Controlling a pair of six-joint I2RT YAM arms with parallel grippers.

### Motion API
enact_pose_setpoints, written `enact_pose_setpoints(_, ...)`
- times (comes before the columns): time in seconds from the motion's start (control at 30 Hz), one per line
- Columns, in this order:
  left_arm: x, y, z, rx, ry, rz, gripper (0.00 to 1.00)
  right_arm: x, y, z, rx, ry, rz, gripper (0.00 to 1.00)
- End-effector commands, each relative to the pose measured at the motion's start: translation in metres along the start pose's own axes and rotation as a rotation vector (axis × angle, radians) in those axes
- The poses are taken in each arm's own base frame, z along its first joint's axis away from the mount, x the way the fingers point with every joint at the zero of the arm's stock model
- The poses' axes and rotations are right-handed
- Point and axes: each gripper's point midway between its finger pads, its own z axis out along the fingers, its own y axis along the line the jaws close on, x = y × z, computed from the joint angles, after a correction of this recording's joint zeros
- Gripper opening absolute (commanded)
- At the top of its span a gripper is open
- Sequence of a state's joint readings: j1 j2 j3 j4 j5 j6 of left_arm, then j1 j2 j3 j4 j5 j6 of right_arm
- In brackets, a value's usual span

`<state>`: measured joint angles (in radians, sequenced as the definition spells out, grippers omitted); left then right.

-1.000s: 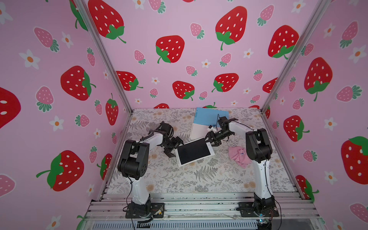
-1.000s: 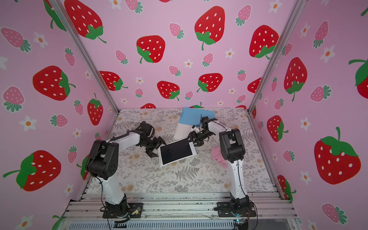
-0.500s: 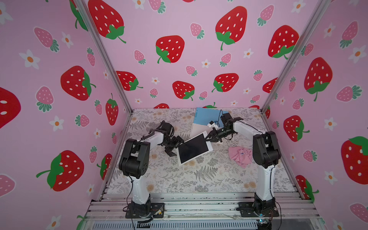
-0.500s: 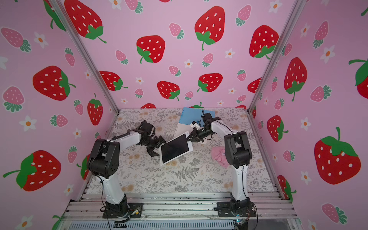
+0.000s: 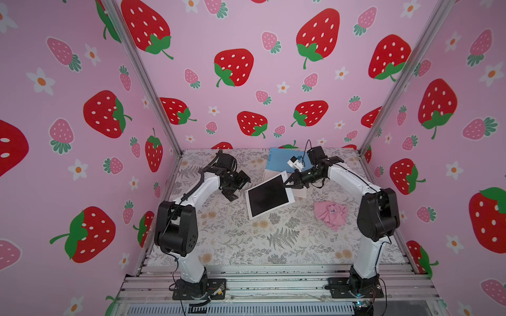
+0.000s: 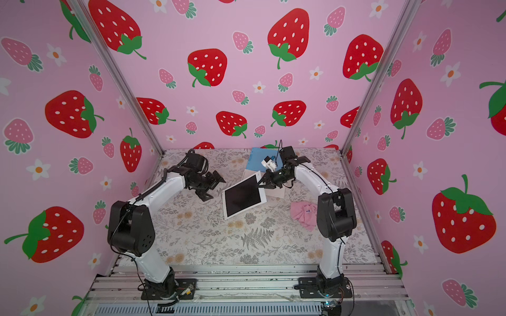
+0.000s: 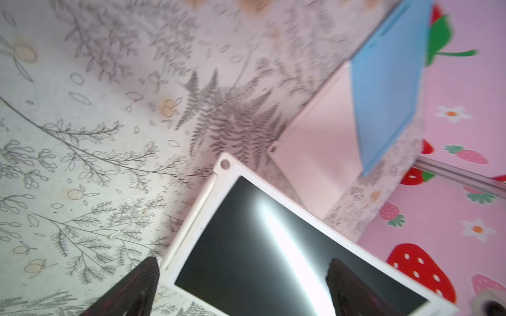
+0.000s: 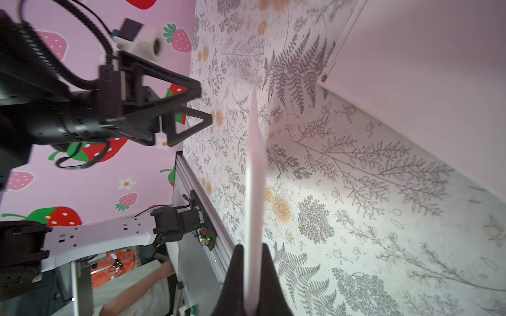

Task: Wipe the drawing tablet
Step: Adjust the drawing tablet at the center of the board.

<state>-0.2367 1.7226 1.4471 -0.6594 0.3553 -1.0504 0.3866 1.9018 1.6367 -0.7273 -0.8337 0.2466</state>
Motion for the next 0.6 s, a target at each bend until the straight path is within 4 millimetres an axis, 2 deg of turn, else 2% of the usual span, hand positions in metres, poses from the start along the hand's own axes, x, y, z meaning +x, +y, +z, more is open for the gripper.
enact_pose_setpoints(0.0,-0.005,-0.030,-0.039,0.053,-0.047,-0.084,0.94,-0.021,0.036,-0.016,0.124,-0.124,-0.284,0.00)
enact_pose_setpoints(0.1,-0.008,-0.052,-0.055,0.123,-0.037,-0.145,0.91,-0.025,0.057,-0.012,0.252,-0.208,-0.544,0.00)
enact_pose_setpoints(0.23,-0.006,-0.063,-0.055,0.185,0.057,-0.250,0.89,-0.029,0.074,-0.003,0.404,-0.328,-0.800,0.00)
enact_pose_setpoints(0.4,-0.003,-0.055,-0.055,0.165,0.089,-0.307,0.88,-0.026,0.096,0.010,0.530,-0.403,-1.054,0.00)
enact_pose_setpoints(0.57,-0.004,-0.043,-0.052,0.147,0.100,-0.332,0.84,-0.022,0.100,0.018,0.639,-0.415,-1.182,0.00)
